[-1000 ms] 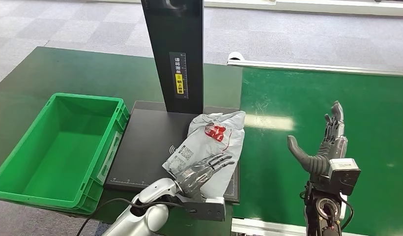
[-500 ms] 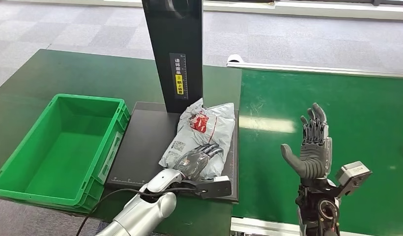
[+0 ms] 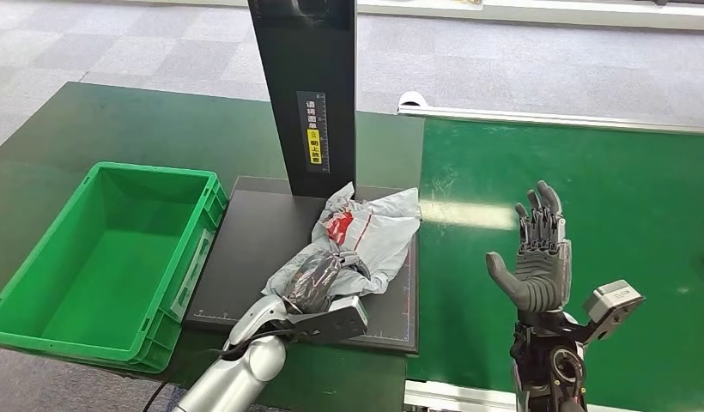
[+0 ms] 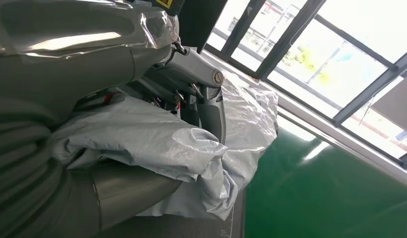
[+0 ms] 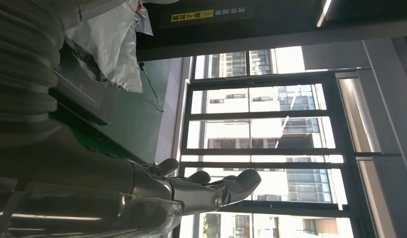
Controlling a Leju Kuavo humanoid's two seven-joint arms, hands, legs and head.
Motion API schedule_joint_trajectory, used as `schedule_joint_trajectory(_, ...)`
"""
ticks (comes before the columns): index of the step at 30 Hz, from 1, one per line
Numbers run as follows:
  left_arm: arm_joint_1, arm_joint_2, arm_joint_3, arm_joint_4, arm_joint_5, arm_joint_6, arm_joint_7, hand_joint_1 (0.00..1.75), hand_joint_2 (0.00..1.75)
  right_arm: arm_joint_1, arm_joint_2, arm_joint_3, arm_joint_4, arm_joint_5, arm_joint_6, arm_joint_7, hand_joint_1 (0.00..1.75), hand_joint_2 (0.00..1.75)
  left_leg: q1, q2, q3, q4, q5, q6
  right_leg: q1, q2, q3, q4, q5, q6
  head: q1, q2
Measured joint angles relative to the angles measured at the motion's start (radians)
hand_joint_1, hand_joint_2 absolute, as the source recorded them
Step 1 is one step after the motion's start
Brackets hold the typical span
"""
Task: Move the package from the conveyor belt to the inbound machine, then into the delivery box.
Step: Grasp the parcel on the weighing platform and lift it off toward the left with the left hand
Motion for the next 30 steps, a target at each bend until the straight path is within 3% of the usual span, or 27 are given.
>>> schedule_joint_trajectory(18, 0.015, 0.004, 0.008, -0.026, 0.013, 0.005, -0.008, 1.75, 1.75, -0.002, 0.002, 0.000, 0.001, 0.000, 0.000, 0.000, 0.00, 1.75, 0.000, 0.000, 0.000, 0.000, 0.000, 0.000, 0.000, 0.000, -0.001, 0.000, 0.000, 0.000, 0.000, 0.000)
schedule_joint_trajectory(26, 0.041, 0.004, 0.051, -0.096, 0.222, 0.033, -0.113, 1.75, 1.75, -0.024, 0.002, 0.003, 0.019, -0.024, 0.003, 0.003, 0.00, 1.75, 0.000, 0.000, -0.001, 0.000, 0.000, 0.000, 0.000, 0.000, -0.001, 0.000, 0.000, 0.000, 0.000, 0.000)
schedule_joint_trajectory(30, 0.068, 0.004, 0.089, -0.191, 0.350, 0.164, -0.216, 1.75, 1.75, -0.035, 0.002, 0.009, 0.031, -0.044, -0.005, 0.005, 0.00, 1.75, 0.000, 0.000, -0.002, 0.000, 0.000, 0.000, 0.000, 0.000, -0.002, 0.000, 0.000, 0.000, 0.000, 0.000)
